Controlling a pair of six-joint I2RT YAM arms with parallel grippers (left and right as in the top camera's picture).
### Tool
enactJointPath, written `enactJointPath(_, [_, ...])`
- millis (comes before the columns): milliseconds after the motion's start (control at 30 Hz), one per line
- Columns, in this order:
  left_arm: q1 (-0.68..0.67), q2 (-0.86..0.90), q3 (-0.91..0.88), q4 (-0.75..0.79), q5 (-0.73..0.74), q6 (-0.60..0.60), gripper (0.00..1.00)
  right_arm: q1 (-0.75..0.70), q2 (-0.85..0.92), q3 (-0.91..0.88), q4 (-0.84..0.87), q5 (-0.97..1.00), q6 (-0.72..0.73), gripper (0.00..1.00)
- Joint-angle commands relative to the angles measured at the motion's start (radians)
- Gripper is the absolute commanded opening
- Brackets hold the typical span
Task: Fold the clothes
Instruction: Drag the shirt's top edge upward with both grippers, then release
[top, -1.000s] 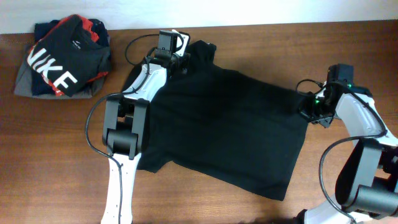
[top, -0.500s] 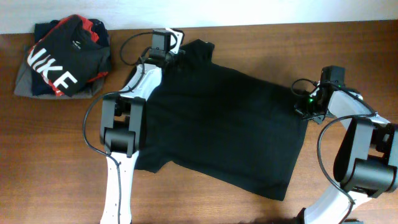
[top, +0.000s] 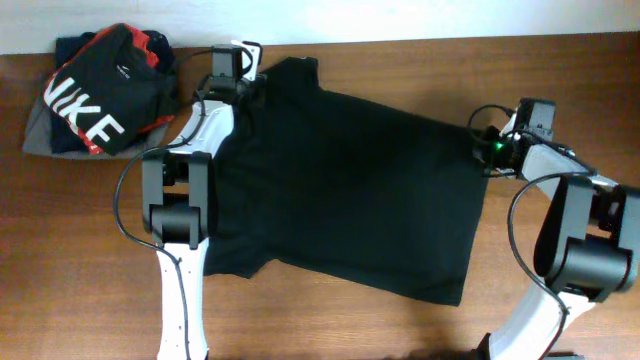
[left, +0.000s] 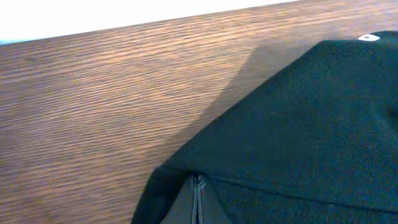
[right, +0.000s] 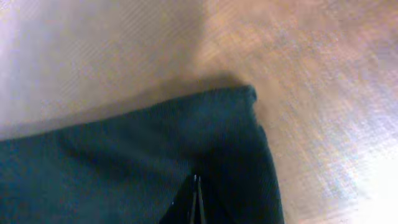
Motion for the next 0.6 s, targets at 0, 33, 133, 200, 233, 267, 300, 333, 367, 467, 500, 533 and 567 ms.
enactJointPath(0, [0.067,0.068,-0.014,-0.024,-0.077,-0.016,0.00,0.005,0.137,0.006,0.005,-0.005,0.014,0.04])
enactJointPath(33, [0.076,0.068,-0.014,-0.028,-0.082,-0.019,0.00,0.006,0.160,0.023,0.006,-0.005,0.014,0.04])
enactJointPath(133, [0.097,0.068,-0.014,-0.043,-0.131,-0.061,0.00,0.008,0.209,0.076,0.001,-0.005,0.014,0.04])
enactJointPath(200, [0.109,0.068,-0.014,-0.055,-0.133,-0.064,0.00,0.010,0.232,0.115,-0.004,-0.006,0.014,0.04])
enactJointPath(233, [0.114,0.068,-0.014,-0.059,-0.134,-0.068,0.00,0.012,0.241,0.137,-0.008,-0.006,0.013,0.03])
enactJointPath(267, [0.118,0.068,-0.014,-0.063,-0.134,-0.068,0.00,0.014,0.249,0.163,-0.013,-0.012,0.010,0.04])
enactJointPath(300, [0.121,0.068,-0.014,-0.068,-0.134,-0.068,0.00,0.018,0.255,0.185,-0.014,-0.012,0.008,0.04])
enactJointPath(333, [0.124,0.068,-0.014,-0.077,-0.137,-0.071,0.00,0.022,0.257,0.209,-0.019,-0.013,0.006,0.04])
enactJointPath(367, [0.124,0.068,-0.014,-0.085,-0.150,-0.090,0.00,0.027,0.259,0.234,-0.022,-0.012,0.003,0.04])
enactJointPath(467, [0.124,0.068,-0.014,-0.097,-0.179,-0.134,0.00,0.052,0.259,0.298,-0.024,-0.013,0.003,0.04])
enactJointPath(500, [0.124,0.068,-0.014,-0.098,-0.179,-0.148,0.00,0.065,0.261,0.323,-0.024,-0.012,0.006,0.04])
enactJointPath(533, [0.122,0.068,-0.014,-0.098,-0.179,-0.161,0.00,0.076,0.262,0.340,-0.024,-0.012,0.006,0.04])
enactJointPath(567, [0.121,0.068,-0.014,-0.099,-0.179,-0.172,0.00,0.089,0.264,0.360,-0.026,-0.010,0.006,0.04])
